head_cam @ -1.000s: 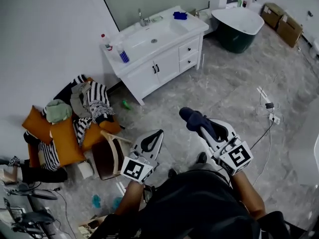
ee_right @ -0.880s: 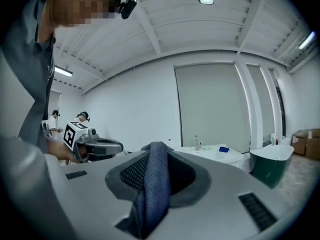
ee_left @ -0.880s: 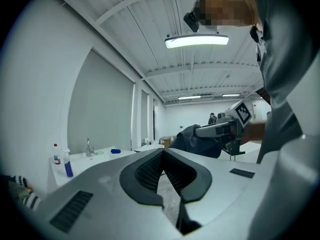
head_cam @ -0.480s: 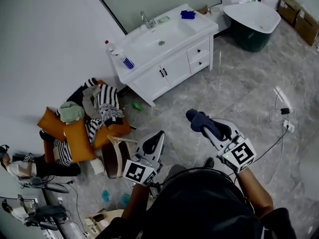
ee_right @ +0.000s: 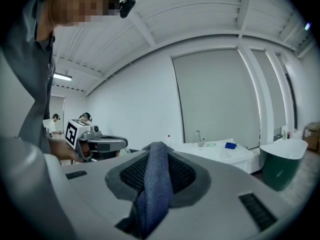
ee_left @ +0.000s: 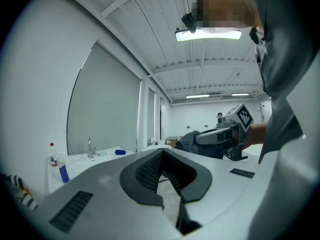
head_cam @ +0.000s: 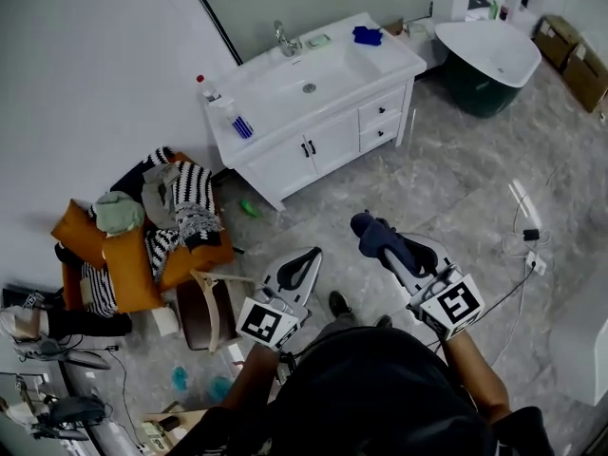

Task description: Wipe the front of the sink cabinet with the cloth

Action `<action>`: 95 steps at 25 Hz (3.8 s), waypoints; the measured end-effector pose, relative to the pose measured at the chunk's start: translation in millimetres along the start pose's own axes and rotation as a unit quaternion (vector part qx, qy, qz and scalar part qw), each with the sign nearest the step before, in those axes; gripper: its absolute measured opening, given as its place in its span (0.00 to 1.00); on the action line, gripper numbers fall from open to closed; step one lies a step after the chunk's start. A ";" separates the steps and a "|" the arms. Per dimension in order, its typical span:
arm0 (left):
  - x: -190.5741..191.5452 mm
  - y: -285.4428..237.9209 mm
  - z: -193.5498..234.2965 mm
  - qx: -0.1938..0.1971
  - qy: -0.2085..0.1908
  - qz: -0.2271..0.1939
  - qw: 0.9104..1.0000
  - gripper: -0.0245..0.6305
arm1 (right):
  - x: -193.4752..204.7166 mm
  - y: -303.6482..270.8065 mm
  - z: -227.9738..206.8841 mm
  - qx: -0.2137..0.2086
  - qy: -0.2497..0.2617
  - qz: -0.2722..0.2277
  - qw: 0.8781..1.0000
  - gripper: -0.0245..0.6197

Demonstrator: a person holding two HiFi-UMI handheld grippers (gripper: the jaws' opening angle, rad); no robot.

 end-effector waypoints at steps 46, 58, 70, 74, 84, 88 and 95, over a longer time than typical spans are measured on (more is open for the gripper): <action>25.3 -229.2 161.5 -0.128 0.041 0.000 0.991 0.04 | -11.5 -179.4 -263.6 -0.111 -0.051 0.087 0.989 0.18; 52.2 -247.5 252.6 -0.182 0.066 0.002 0.981 0.04 | 28.1 -268.9 -320.1 -0.112 -0.075 0.137 0.981 0.18; 119.9 -239.2 244.8 -0.356 0.107 0.064 0.926 0.04 | 252.2 -362.1 -497.3 -0.016 -0.106 0.244 0.964 0.18; 173.7 -225.3 235.0 -0.371 0.157 0.073 0.912 0.04 | 330.1 -418.6 -517.4 0.021 -0.072 0.273 0.959 0.18; 274.0 -194.6 238.7 -0.351 0.176 0.125 0.911 0.04 | 421.0 -514.9 -477.0 0.036 -0.117 0.236 0.964 0.18; 274.1 -199.0 240.3 -0.342 0.183 0.104 0.916 0.04 | 418.1 -469.8 -538.2 0.128 -0.130 0.225 0.957 0.18; 287.1 -195.5 240.3 -0.339 0.201 0.103 0.913 0.04 | 411.8 -434.4 -588.2 0.198 -0.086 0.246 0.945 0.18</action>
Point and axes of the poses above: the fingertips, and each gripper's own axes: y backward along the fingers, z to its left, x out of its underside, the point moved 5 cm from there along y, backward along the fingers, and after that the axes turned 15 degrees about -x, right-handed, at the moved point
